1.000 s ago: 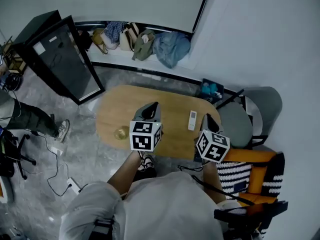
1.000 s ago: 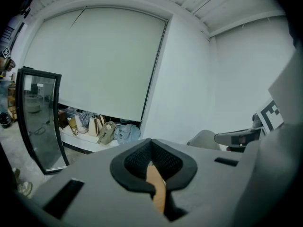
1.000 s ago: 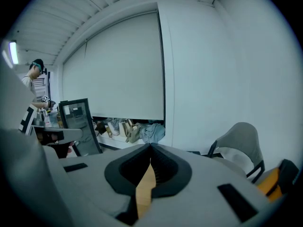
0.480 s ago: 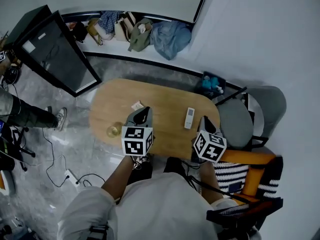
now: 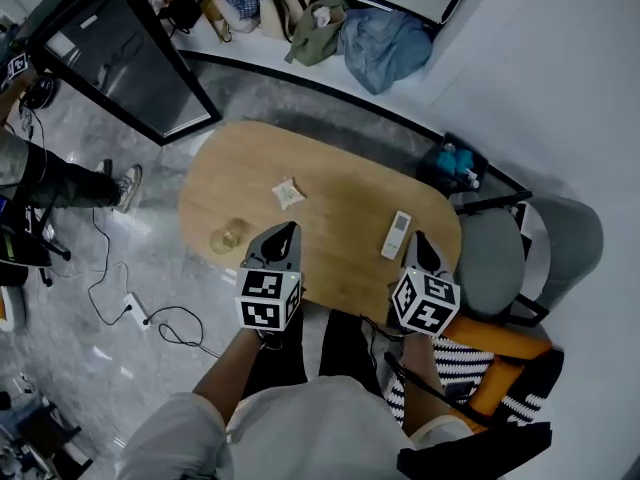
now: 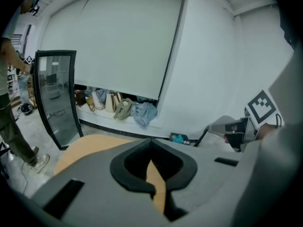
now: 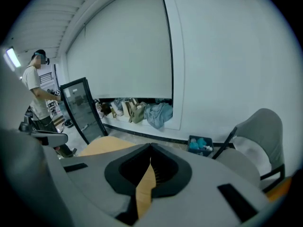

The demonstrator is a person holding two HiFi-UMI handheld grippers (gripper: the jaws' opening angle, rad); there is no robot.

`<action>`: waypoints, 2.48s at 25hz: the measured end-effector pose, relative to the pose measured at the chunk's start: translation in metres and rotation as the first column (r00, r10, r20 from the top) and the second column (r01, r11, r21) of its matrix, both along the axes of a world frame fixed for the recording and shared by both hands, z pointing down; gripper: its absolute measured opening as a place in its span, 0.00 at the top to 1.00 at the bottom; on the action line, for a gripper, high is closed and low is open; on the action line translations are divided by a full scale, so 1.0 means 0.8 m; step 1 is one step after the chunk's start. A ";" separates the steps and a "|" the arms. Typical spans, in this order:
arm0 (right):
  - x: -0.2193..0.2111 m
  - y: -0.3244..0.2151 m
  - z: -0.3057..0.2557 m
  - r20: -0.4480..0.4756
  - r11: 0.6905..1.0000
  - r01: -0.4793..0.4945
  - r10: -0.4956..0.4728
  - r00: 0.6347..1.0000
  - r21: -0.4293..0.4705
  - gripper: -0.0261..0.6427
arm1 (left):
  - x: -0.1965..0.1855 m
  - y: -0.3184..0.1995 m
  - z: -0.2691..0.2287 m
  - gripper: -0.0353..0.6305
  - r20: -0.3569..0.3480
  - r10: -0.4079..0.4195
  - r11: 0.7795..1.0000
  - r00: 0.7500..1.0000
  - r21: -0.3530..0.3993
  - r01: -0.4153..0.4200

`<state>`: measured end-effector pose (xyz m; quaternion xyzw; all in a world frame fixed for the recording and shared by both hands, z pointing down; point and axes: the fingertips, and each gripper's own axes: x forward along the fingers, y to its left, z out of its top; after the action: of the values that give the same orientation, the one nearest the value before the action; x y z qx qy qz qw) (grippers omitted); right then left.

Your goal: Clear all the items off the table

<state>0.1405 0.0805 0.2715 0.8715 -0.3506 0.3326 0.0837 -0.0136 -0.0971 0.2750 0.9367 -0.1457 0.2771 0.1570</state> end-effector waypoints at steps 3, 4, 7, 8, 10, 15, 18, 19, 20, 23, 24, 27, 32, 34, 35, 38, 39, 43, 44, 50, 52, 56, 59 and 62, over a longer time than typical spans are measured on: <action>-0.006 0.007 0.068 0.061 1.000 -0.007 0.009 0.998 -0.027 0.92 | 0.000 0.004 0.069 0.94 0.059 0.003 1.000 0.998 -0.031 -0.001; -0.005 0.008 0.091 0.075 0.999 -0.008 0.011 0.997 -0.035 0.92 | 0.005 0.006 0.092 0.94 0.066 0.004 0.999 0.998 -0.049 0.000; -0.012 0.013 0.164 0.118 0.998 -0.008 0.015 0.993 -0.064 0.92 | 0.013 0.019 0.170 0.94 0.095 0.008 0.994 0.995 -0.105 0.002; -0.019 0.016 0.187 0.138 0.997 -0.014 0.023 0.990 -0.071 0.92 | 0.010 0.023 0.196 0.94 0.117 0.010 0.993 0.993 -0.114 0.004; -0.030 0.025 0.228 0.179 0.996 -0.036 0.050 0.983 -0.077 0.92 | 0.004 0.032 0.239 0.94 0.156 0.007 0.992 0.988 -0.128 0.014; -0.026 0.043 0.285 0.224 0.994 -0.069 0.088 0.971 -0.090 0.92 | 0.016 0.055 0.295 0.94 0.187 0.027 0.989 0.982 -0.149 0.001; -0.024 0.044 0.292 0.225 0.993 -0.068 0.090 0.970 -0.101 0.92 | 0.019 0.061 0.302 0.94 0.194 0.049 0.988 0.980 -0.151 -0.019; -0.022 0.046 0.295 0.226 0.992 -0.074 0.095 0.970 -0.103 0.92 | 0.020 0.063 0.305 0.94 0.196 0.048 0.988 0.979 -0.152 -0.018; -0.020 0.049 0.298 0.226 0.991 -0.081 0.103 0.969 -0.104 0.92 | 0.020 0.064 0.308 0.94 0.199 0.047 0.988 0.979 -0.154 -0.016; -0.011 0.054 0.305 0.228 0.991 -0.108 0.124 0.966 -0.083 0.92 | 0.022 0.066 0.317 0.94 0.211 0.051 0.987 0.976 -0.159 -0.017; -0.008 0.053 0.308 0.234 0.991 -0.115 0.127 0.964 -0.062 0.92 | 0.022 0.066 0.320 0.94 0.216 0.057 0.987 0.975 -0.159 -0.023; 0.005 0.052 0.318 0.257 0.992 -0.124 0.124 0.958 -0.018 0.84 | 0.030 0.072 0.329 0.94 0.223 0.083 0.986 0.971 -0.161 -0.047; 0.023 0.056 0.341 0.257 0.990 -0.126 0.137 0.957 -0.059 0.80 | 0.037 0.076 0.347 0.94 0.239 0.100 0.983 0.966 -0.174 -0.059; 0.029 0.059 0.351 0.262 0.988 -0.130 0.146 0.954 -0.077 0.77 | 0.040 0.075 0.352 0.94 0.247 0.098 0.983 0.964 -0.173 -0.056; 0.032 0.060 0.356 0.267 0.988 -0.131 0.149 0.952 -0.085 0.74 | 0.042 0.075 0.354 0.94 0.250 0.099 0.983 0.963 -0.173 -0.056; 0.037 0.063 0.374 0.277 0.985 -0.128 0.156 0.948 -0.119 0.67 | 0.048 0.076 0.358 0.94 0.258 0.107 0.983 0.960 -0.171 -0.064; 0.038 0.063 0.381 0.277 0.983 -0.125 0.159 0.948 -0.136 0.65 | 0.050 0.076 0.359 0.94 0.260 0.111 0.983 0.959 -0.171 -0.067; 0.043 0.064 0.414 0.270 0.968 -0.127 0.184 0.945 -0.215 0.57 | 0.049 0.072 0.367 0.94 0.274 0.123 0.981 0.954 -0.176 -0.076; 0.045 0.063 0.422 0.269 0.964 -0.128 0.190 0.944 -0.231 0.56 | 0.049 0.070 0.368 0.94 0.278 0.124 0.981 0.953 -0.176 -0.077; 0.060 0.067 0.449 0.290 0.946 -0.141 0.228 0.930 -0.291 0.53 | 0.050 0.066 0.377 0.94 0.302 0.127 0.982 0.945 -0.169 -0.078; 0.062 0.069 0.455 0.305 0.942 -0.149 0.243 0.921 -0.301 0.53 | 0.051 0.065 0.379 0.94 0.305 0.128 0.982 0.944 -0.171 -0.078; 0.061 0.066 0.464 0.316 0.935 -0.168 0.269 0.910 -0.313 0.53 | 0.055 0.056 0.382 0.94 0.302 0.128 0.982 0.945 -0.170 -0.079; 0.063 0.066 0.465 0.306 0.931 -0.183 0.282 0.909 -0.316 0.53 | 0.062 0.052 0.383 0.94 0.295 0.131 0.982 0.947 -0.167 -0.084; 0.063 0.067 0.465 0.308 0.930 -0.180 0.283 0.909 -0.321 0.53 | 0.068 0.051 0.383 0.94 0.289 0.134 0.983 0.948 -0.161 -0.090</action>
<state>0.1909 0.1342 0.6439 0.8130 -0.2012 0.5363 0.1047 0.0409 -0.0560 0.5817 0.8769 -0.0935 0.4337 0.1850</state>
